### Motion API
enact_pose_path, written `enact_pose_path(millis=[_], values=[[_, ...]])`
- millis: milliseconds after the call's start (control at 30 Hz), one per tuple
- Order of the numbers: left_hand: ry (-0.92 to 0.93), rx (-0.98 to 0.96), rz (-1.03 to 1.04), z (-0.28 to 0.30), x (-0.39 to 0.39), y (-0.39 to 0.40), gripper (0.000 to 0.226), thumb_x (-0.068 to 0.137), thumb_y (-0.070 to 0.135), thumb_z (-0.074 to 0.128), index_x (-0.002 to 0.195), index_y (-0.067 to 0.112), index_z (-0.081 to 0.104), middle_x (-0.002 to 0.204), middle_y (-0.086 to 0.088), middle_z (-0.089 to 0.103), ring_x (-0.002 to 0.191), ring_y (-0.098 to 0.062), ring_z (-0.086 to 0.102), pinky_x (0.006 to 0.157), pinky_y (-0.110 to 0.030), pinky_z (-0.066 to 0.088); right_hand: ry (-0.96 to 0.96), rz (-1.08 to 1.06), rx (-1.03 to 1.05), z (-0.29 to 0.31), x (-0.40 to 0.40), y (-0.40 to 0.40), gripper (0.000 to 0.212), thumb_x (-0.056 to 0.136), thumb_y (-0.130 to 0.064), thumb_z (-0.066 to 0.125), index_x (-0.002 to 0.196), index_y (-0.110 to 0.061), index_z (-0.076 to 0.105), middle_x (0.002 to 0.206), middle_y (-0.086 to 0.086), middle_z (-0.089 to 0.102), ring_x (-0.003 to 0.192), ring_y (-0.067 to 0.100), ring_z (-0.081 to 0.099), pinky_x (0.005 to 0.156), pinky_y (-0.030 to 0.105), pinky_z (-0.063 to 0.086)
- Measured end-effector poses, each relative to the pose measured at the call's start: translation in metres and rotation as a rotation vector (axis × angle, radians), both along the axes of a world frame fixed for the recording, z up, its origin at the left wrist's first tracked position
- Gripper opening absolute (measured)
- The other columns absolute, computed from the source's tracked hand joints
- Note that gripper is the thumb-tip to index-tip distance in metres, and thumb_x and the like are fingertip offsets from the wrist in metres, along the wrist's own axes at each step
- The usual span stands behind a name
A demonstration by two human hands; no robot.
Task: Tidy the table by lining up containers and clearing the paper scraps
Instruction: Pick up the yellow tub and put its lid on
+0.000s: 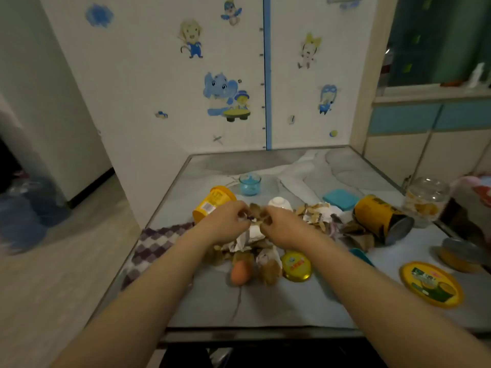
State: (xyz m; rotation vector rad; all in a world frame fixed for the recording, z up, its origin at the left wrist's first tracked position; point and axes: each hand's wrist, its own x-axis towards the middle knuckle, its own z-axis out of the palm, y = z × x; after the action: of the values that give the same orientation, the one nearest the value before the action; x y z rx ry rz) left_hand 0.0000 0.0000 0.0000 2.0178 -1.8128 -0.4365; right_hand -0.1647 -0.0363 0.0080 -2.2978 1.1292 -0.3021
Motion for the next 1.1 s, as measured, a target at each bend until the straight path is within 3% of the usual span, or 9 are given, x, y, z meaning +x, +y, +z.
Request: enact_pose_path(millis=[100,233,433,600,800,900,967,1100], values=[[-0.091,-0.021,0.138,-0.007,0.023,-0.006,0.048,0.088,0.03,0.059,0.132,0.016,0.047,0.133,-0.01,0.044,0.115,-0.026,0.049,0.098,-0.04,0.044,-0.012,-0.032,0.004,-0.012,-0.003,0.001,0.046,0.094,-0.027,0.049,0.139,-0.018,0.042,0.134,0.006,0.05,0.115,0.023,0.052,0.092,0.035,0.046],[-0.207,0.009,0.33,-0.017,0.061,-0.022,0.078,0.082,0.043,0.064,0.145,0.014,0.029,0.144,-0.017,0.032,0.132,-0.037,0.032,0.108,-0.045,0.033,-0.009,-0.044,-0.016,-0.026,-0.004,0.001,0.053,0.094,-0.032,0.051,0.144,-0.022,0.036,0.142,0.002,0.044,0.121,0.02,0.048,0.091,0.03,0.042],[-0.286,0.163,0.45,-0.028,0.084,-0.046,0.104,0.076,0.065,0.061,0.151,0.015,0.01,0.15,-0.018,0.033,0.136,-0.039,0.033,0.107,-0.047,0.03,-0.035,-0.037,-0.045,-0.023,-0.005,-0.004,0.047,0.095,-0.033,0.05,0.14,-0.024,0.042,0.141,-0.001,0.043,0.122,0.017,0.047,0.099,0.034,0.044],[-0.281,0.331,0.445,-0.04,0.09,-0.062,0.111,0.068,0.078,0.057,0.149,0.017,0.011,0.144,-0.013,0.044,0.128,-0.035,0.045,0.105,-0.048,0.03,-0.064,-0.038,-0.047,-0.015,-0.003,-0.011,0.045,0.096,-0.028,0.049,0.14,-0.023,0.042,0.139,0.0,0.044,0.12,0.016,0.048,0.096,0.031,0.042],[-0.27,0.197,0.447,-0.039,0.085,-0.054,0.102,0.072,0.071,0.06,0.146,0.014,0.019,0.142,-0.015,0.04,0.126,-0.036,0.045,0.1,-0.046,0.037,-0.062,-0.054,-0.036,-0.014,0.005,-0.019,0.046,0.095,-0.027,0.049,0.139,-0.022,0.042,0.134,0.003,0.048,0.117,0.019,0.051,0.098,0.037,0.046],[-0.29,0.078,0.439,-0.022,0.08,-0.043,0.098,0.072,0.07,0.06,0.144,0.015,0.023,0.138,-0.016,0.043,0.123,-0.036,0.047,0.097,-0.046,0.04,-0.082,-0.053,-0.049,-0.01,0.003,-0.02,0.043,0.095,-0.026,0.049,0.137,-0.021,0.044,0.133,0.004,0.049,0.116,0.02,0.05,0.092,0.031,0.044],[-0.292,-0.011,0.382,-0.009,0.067,-0.034,0.098,0.071,0.068,0.062,0.145,0.016,0.023,0.136,-0.015,0.044,0.121,-0.036,0.049,0.097,-0.046,0.043,-0.086,-0.068,-0.065,-0.006,-0.001,-0.02,0.042,0.096,-0.028,0.049,0.137,-0.02,0.044,0.135,0.004,0.049,0.117,0.02,0.05,0.087,0.027,0.04],[-0.261,-0.131,0.185,0.016,0.018,-0.026,0.103,0.065,0.071,0.067,0.145,0.022,0.024,0.136,-0.011,0.046,0.119,-0.034,0.051,0.095,-0.049,0.045,-0.116,-0.121,-0.095,0.004,-0.017,-0.016,0.048,0.096,-0.034,0.05,0.14,-0.016,0.043,0.137,0.007,0.048,0.123,0.025,0.049,0.096,0.035,0.042]])
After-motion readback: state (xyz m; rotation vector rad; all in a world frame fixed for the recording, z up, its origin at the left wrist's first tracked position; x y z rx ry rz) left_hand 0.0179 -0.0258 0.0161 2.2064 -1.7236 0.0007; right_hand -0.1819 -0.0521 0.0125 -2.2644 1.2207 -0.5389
